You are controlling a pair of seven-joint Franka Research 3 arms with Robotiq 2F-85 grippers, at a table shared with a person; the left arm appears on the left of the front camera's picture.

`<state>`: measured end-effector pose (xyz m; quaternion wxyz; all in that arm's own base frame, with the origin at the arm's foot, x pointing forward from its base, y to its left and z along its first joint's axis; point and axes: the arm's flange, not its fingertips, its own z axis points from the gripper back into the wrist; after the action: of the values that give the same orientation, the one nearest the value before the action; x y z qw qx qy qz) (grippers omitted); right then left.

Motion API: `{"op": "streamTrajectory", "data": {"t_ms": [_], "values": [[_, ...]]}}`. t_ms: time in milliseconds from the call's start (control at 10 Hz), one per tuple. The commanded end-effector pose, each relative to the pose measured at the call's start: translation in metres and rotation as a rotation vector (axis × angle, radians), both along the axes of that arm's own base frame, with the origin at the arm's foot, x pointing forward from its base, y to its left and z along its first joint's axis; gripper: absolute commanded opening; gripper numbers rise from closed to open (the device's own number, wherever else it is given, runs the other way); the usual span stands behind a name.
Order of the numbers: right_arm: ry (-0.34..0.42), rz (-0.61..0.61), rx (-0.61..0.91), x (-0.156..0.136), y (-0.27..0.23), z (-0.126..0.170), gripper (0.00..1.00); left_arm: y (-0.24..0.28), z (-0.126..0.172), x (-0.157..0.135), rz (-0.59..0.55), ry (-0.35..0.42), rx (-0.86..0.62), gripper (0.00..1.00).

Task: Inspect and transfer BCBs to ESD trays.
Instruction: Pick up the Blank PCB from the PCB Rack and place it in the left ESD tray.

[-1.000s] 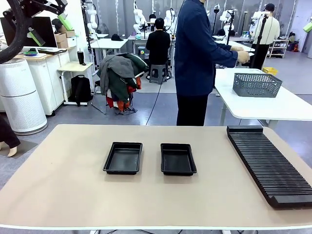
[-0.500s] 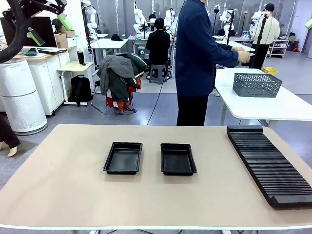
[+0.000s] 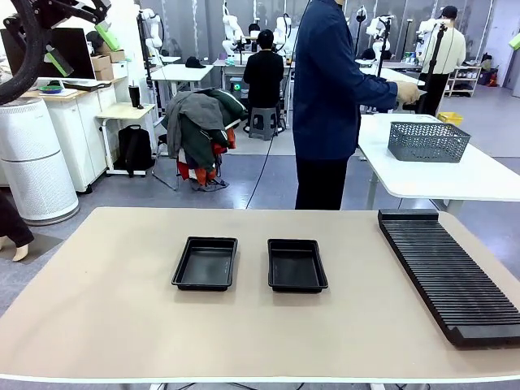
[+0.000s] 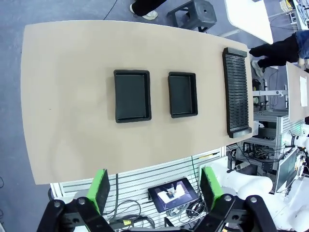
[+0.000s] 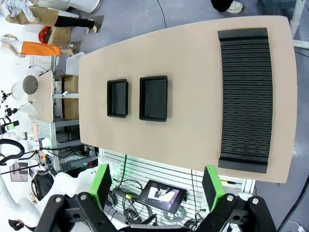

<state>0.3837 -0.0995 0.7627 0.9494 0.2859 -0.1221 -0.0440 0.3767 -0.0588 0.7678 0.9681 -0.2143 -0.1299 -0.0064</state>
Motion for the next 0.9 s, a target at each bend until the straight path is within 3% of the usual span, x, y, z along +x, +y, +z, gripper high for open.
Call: {"op": "streamTrajectory", "data": {"t_ms": [0,800], "values": [[-0.001,0.002,0.005,-0.0001,0.0007,-0.0001,1.0,-0.0004,-0.0003,-0.0001,-0.01,-0.003,0.002,1.0],[-0.001,0.002,0.005,-0.0001,0.0007,-0.0001,1.0,-0.0004,-0.0003,-0.0001,-0.01,-0.003,0.002,1.0]]}}
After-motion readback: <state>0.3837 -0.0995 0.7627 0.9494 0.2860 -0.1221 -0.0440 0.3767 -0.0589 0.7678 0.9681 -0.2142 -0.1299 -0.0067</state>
